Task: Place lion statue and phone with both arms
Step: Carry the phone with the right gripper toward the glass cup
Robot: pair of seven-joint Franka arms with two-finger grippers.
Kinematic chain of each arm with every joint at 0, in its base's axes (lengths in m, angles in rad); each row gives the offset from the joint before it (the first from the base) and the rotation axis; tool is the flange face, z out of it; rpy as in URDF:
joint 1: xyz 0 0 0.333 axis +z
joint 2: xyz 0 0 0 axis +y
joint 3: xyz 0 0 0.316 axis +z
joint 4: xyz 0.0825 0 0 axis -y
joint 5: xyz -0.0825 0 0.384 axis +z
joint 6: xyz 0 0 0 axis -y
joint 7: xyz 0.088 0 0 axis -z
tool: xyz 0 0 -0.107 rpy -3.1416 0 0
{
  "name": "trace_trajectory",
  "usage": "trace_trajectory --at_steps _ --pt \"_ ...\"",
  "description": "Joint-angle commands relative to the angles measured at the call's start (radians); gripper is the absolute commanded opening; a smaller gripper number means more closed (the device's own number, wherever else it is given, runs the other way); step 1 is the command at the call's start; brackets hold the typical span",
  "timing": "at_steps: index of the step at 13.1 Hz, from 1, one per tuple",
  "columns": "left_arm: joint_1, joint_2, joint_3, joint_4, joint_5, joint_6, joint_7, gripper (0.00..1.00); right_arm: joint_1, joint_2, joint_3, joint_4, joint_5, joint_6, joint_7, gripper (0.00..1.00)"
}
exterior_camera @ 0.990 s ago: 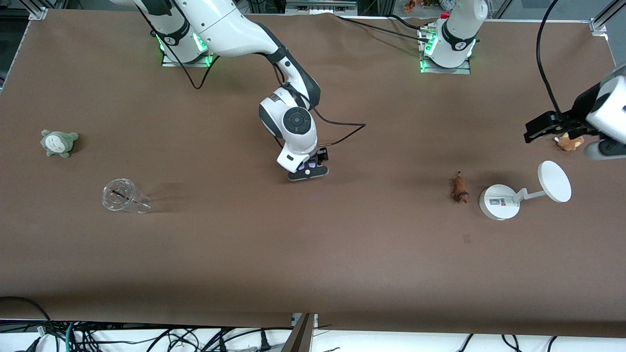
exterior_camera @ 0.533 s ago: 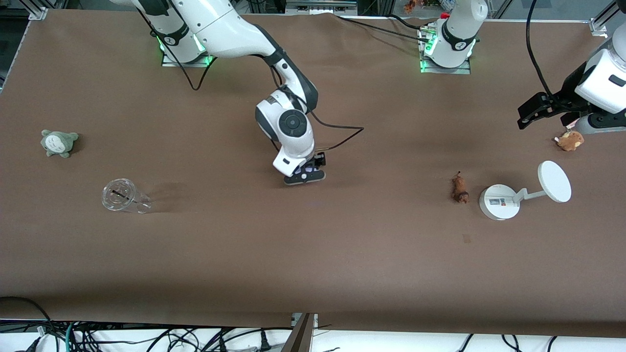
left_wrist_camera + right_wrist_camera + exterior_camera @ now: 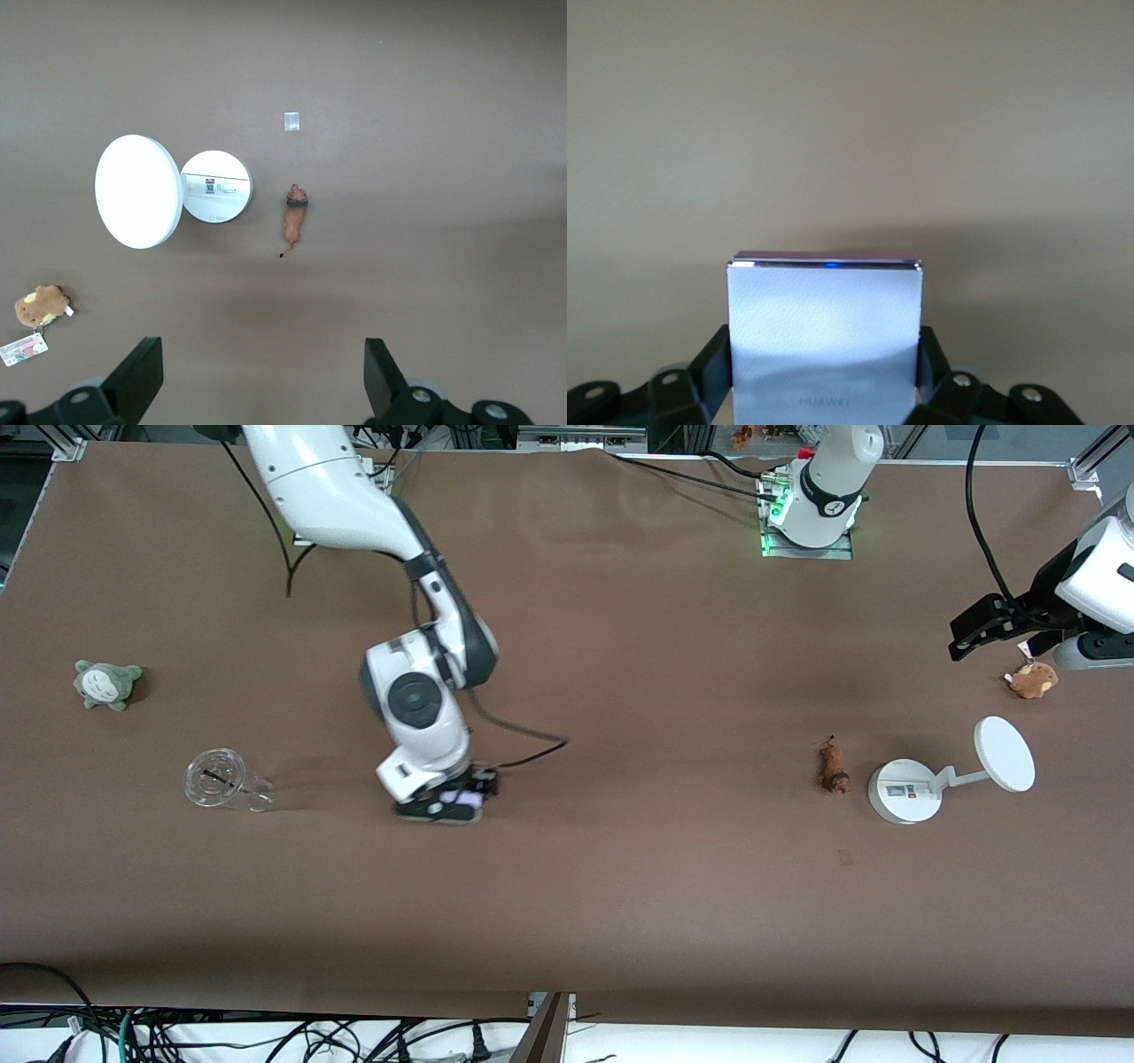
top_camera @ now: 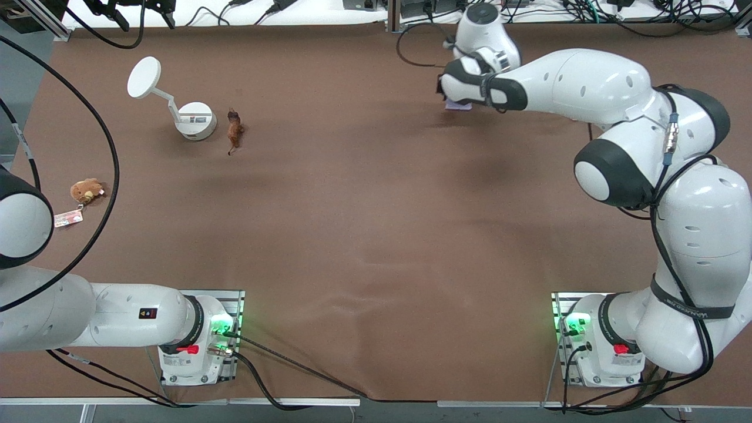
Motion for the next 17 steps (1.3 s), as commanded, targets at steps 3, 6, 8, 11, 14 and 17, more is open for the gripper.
trace_trajectory --at_steps 3,6,8,11,14,17 --pt "-0.015 -0.001 0.007 0.005 0.003 0.007 0.014 1.0 -0.144 -0.009 -0.006 -0.013 0.017 -0.014 -0.115 0.51" --pt "-0.017 0.005 0.006 0.014 0.001 0.01 0.014 1.0 -0.191 -0.003 -0.003 -0.025 0.017 -0.049 -0.223 0.5" --pt "-0.012 0.008 0.007 0.015 0.003 0.007 0.014 1.0 -0.207 -0.001 -0.003 -0.05 0.019 -0.055 -0.299 0.51" --pt "-0.003 0.008 0.007 0.011 0.003 -0.016 0.016 1.0 -0.233 -0.001 -0.001 -0.074 0.02 -0.07 -0.398 0.51" --pt "-0.003 0.008 0.009 0.011 0.003 -0.024 0.016 1.0 -0.236 -0.004 -0.001 -0.094 0.03 -0.081 -0.455 0.51" --pt "-0.005 0.008 0.007 0.014 0.003 -0.024 0.016 1.0 -0.237 -0.011 -0.001 -0.097 0.068 -0.133 -0.524 0.5"
